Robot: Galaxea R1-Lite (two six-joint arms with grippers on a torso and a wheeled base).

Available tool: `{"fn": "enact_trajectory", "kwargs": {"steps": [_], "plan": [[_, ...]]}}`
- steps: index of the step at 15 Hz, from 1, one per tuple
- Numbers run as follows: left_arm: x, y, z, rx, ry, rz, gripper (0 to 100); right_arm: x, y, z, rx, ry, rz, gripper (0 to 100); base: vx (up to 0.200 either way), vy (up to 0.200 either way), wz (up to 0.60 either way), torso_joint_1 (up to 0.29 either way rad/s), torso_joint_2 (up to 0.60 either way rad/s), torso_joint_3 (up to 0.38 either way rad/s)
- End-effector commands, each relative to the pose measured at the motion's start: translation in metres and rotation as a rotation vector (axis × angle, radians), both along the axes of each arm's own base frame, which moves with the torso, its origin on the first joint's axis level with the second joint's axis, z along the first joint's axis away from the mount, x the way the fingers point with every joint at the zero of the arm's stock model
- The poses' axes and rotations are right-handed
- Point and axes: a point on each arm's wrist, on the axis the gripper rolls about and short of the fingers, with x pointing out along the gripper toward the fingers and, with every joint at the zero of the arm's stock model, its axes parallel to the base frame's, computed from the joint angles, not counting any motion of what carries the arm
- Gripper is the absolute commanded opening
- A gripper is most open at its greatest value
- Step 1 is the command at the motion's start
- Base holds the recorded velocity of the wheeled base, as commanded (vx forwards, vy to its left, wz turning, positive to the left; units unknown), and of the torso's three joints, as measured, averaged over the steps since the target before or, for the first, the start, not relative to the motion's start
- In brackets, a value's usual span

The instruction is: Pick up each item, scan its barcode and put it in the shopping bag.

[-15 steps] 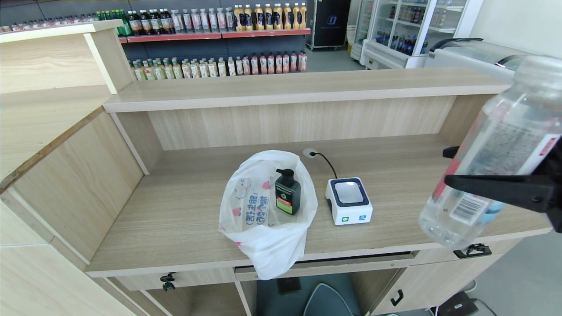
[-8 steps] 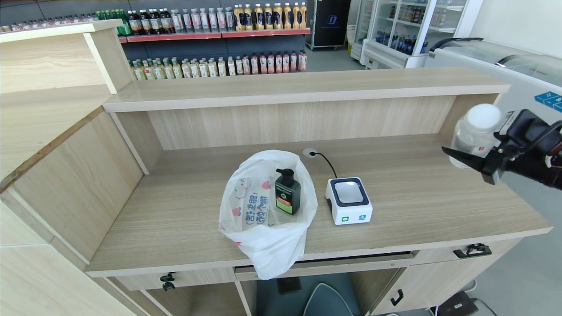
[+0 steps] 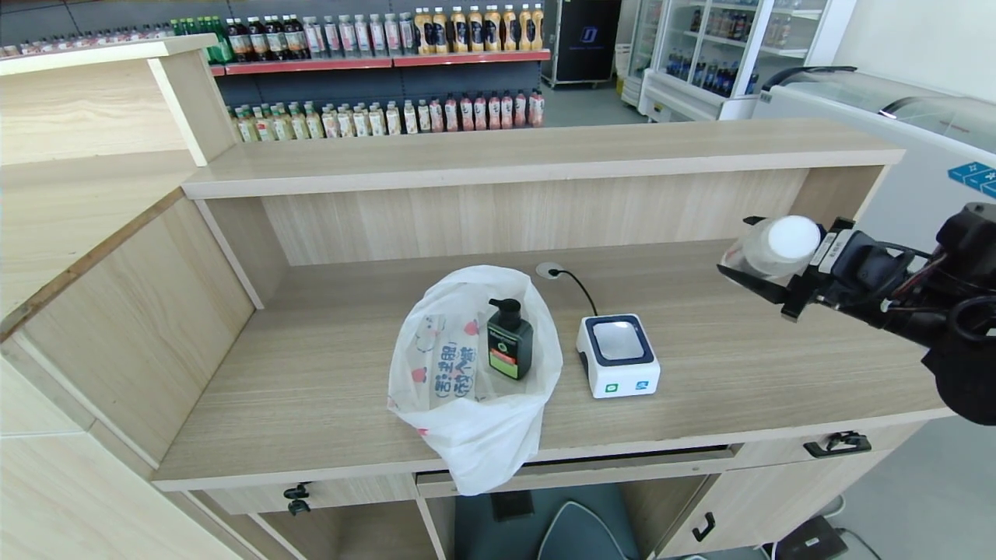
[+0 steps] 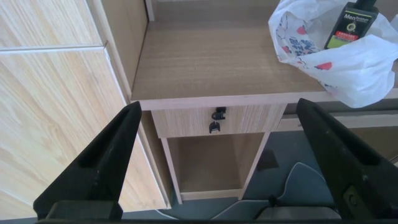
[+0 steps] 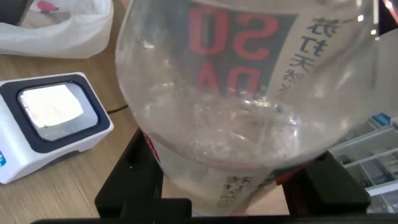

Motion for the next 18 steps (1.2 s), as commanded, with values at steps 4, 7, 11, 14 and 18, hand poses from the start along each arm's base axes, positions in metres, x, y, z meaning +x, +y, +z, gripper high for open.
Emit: {"fn": "enact_trajectory", "kwargs": {"steps": [4,7,11,14,18], "plan": [[0.000,0.000,0.000,0.000,-0.001,0.000,100,-0.002,-0.004,0.004,-0.003,-0.045,0.000,0,0.000,0.000,0.00,0.000,0.00,0.000],[0.000,0.000,0.000,0.000,-0.001,0.002,100,-0.011,0.000,0.012,-0.006,-0.061,0.022,0,0.000,0.000,0.40,0.000,0.00,0.003],[0.000,0.000,0.000,0.000,-0.001,0.000,100,-0.015,0.005,0.011,-0.007,-0.095,0.043,0,0.000,0.000,0.60,0.011,0.00,0.004],[0.000,0.000,0.000,0.000,-0.001,0.000,100,-0.011,-0.009,-0.008,0.007,-0.010,0.035,0,0.000,0.000,0.00,0.000,0.00,0.000],[0.000,0.000,0.000,0.000,-0.001,0.000,100,-0.004,-0.025,-0.037,-0.016,0.070,0.134,0,0.000,0.000,0.00,0.000,0.00,0.000]]}}
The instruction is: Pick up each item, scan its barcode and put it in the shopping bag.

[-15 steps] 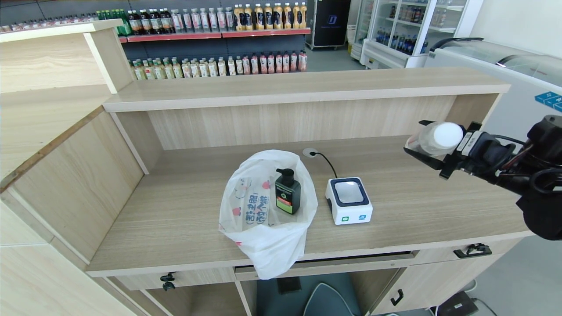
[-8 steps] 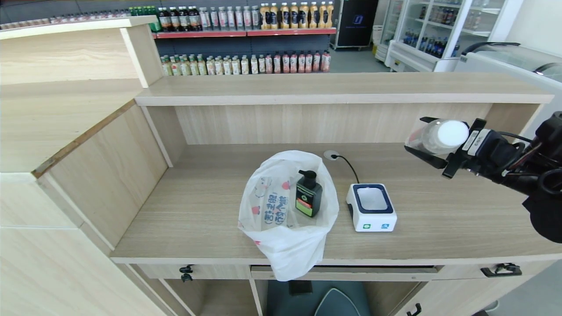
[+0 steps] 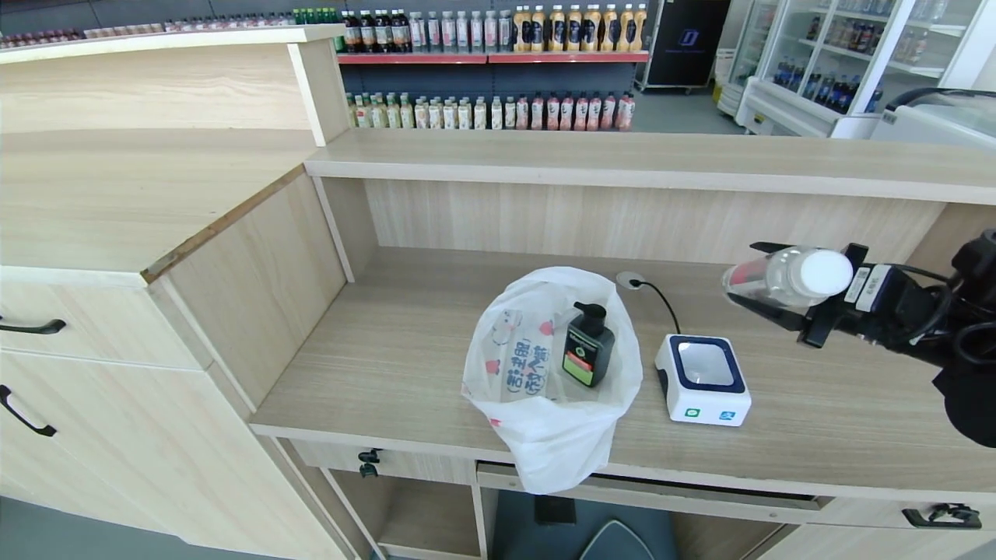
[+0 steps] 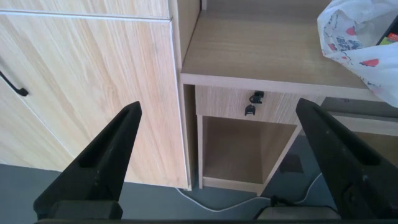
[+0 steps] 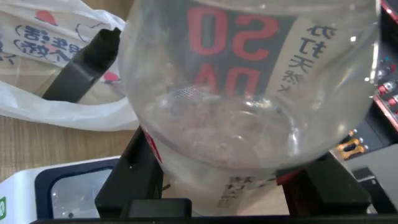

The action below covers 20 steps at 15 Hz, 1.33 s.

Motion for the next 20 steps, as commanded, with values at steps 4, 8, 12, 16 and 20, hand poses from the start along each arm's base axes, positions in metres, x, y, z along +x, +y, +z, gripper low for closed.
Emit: {"fn": "enact_trajectory", "kwargs": {"steps": [4,8,12,16,20], "plan": [[0.000,0.000,0.000,0.000,-0.001,0.003,100,0.012,-0.007,-0.028,-0.016,0.049,0.037,0,0.000,0.000,0.00,0.000,0.00,0.000],[0.000,0.000,0.000,0.000,-0.001,0.001,100,0.017,-0.007,-0.035,-0.023,0.045,0.065,0,0.000,0.000,0.00,0.000,0.00,0.000],[0.000,0.000,0.000,0.000,-0.001,0.001,100,0.017,-0.010,-0.040,-0.041,0.034,0.055,0,0.000,0.000,0.00,0.000,0.00,0.000],[0.000,0.000,0.000,0.000,-0.001,0.001,100,0.020,-0.010,-0.046,-0.041,0.045,0.056,0,0.000,0.000,0.00,0.000,0.00,0.000],[0.000,0.000,0.000,0.000,-0.001,0.001,100,0.021,-0.009,-0.051,-0.048,0.056,0.059,0,0.000,0.000,0.00,0.000,0.00,0.000]]}}
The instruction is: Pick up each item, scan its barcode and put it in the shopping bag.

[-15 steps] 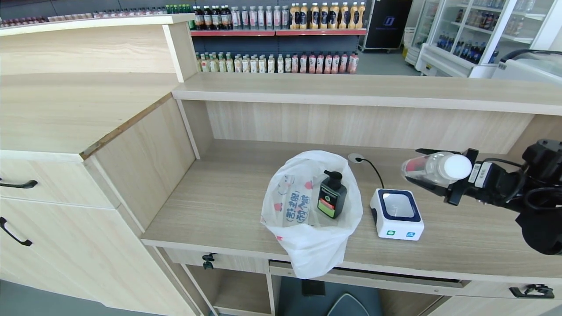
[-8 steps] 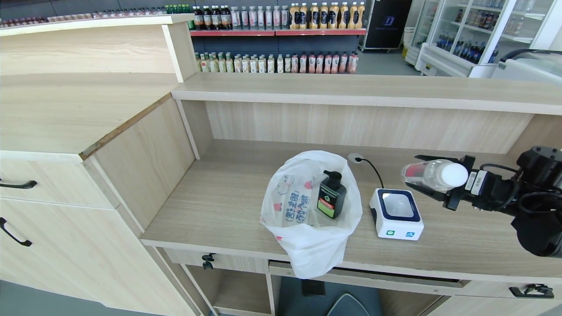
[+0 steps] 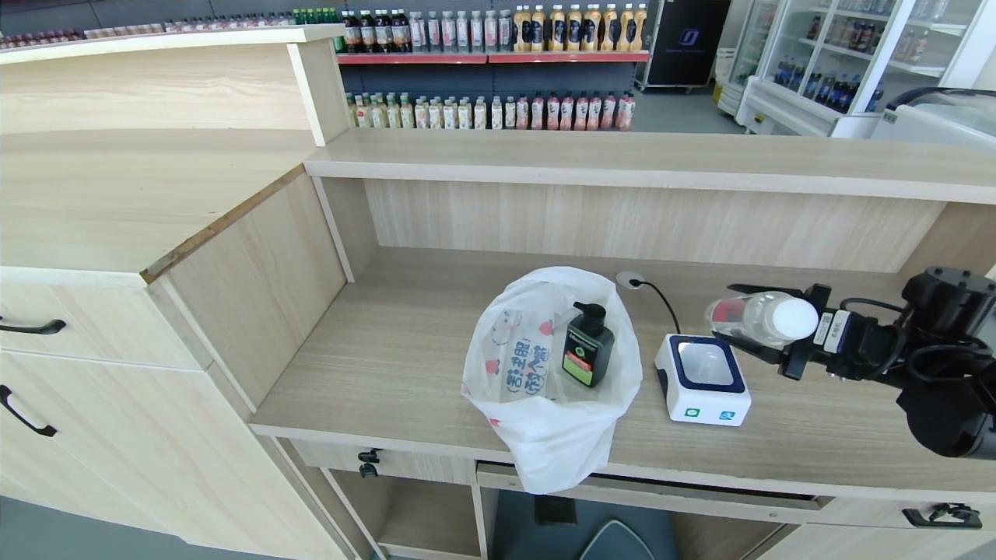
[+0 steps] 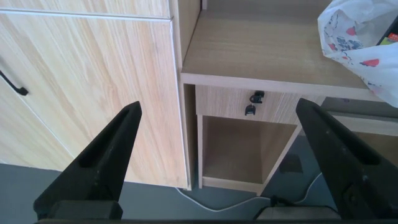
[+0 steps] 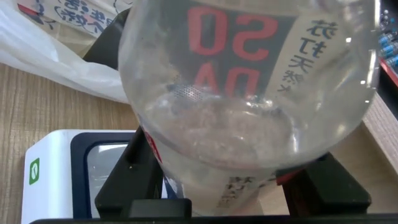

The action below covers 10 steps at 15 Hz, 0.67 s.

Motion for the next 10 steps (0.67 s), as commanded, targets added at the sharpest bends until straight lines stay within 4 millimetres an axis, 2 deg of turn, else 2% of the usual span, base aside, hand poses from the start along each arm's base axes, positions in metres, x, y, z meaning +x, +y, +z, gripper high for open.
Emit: {"fn": "enact_trajectory", "kwargs": {"steps": [1,10], "plan": [[0.000,0.000,0.000,0.000,-0.001,0.000,100,0.002,0.001,-0.005,0.001,0.012,0.004,0,0.000,0.000,0.00,0.000,0.00,0.000],[0.000,0.000,0.000,0.000,-0.001,0.000,100,0.006,0.013,-0.014,0.002,0.022,0.053,0,0.000,0.000,0.00,0.000,0.00,0.000]]}}
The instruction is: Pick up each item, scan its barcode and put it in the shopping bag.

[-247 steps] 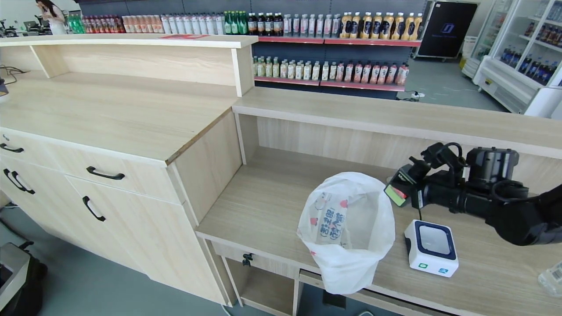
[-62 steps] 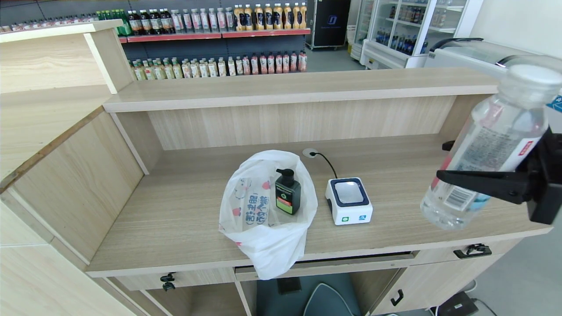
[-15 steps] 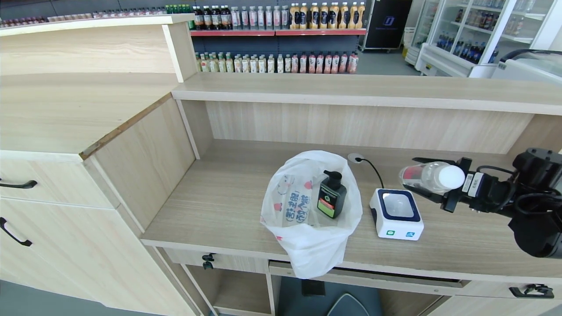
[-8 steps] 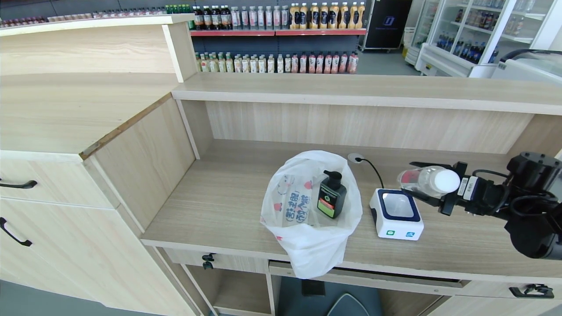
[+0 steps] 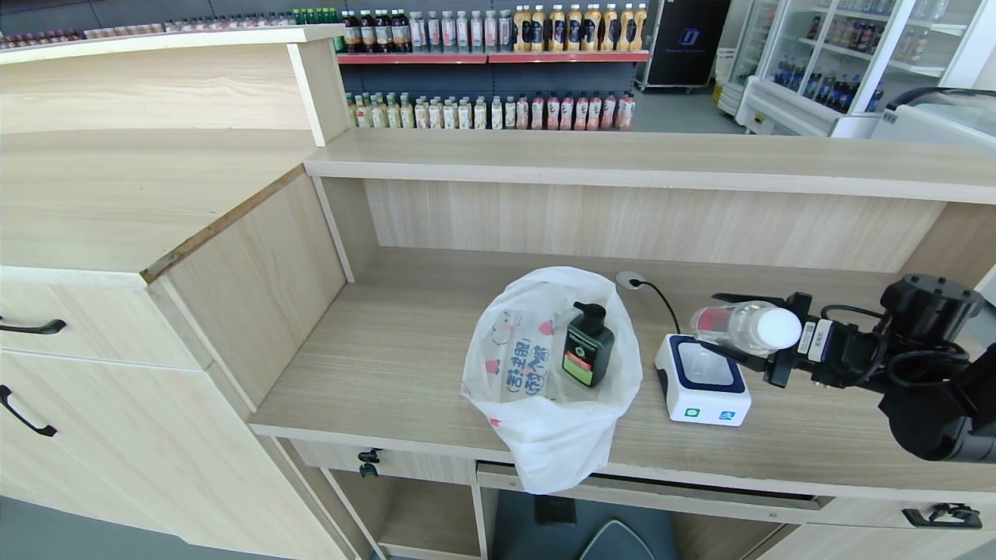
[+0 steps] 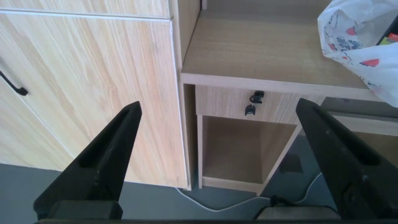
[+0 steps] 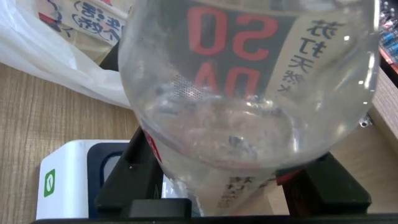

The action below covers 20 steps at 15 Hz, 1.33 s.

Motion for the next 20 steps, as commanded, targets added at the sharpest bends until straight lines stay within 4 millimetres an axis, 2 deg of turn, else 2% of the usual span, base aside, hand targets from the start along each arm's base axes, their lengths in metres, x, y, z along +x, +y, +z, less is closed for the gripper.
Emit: {"fn": "enact_trajectory", "kwargs": {"steps": [1,11,20], "plan": [[0.000,0.000,0.000,0.000,-0.001,0.001,100,0.002,0.004,-0.004,0.000,0.004,0.016,0,0.000,0.000,0.00,0.000,0.00,0.000],[0.000,0.000,0.000,0.000,-0.001,0.002,100,0.009,0.012,-0.016,-0.003,-0.027,0.041,0,0.000,0.000,0.00,0.000,0.00,0.000],[0.000,0.000,0.000,0.000,-0.001,0.001,100,0.011,0.014,-0.015,-0.003,-0.033,0.047,0,0.000,0.000,0.00,0.000,0.00,0.000]]}}
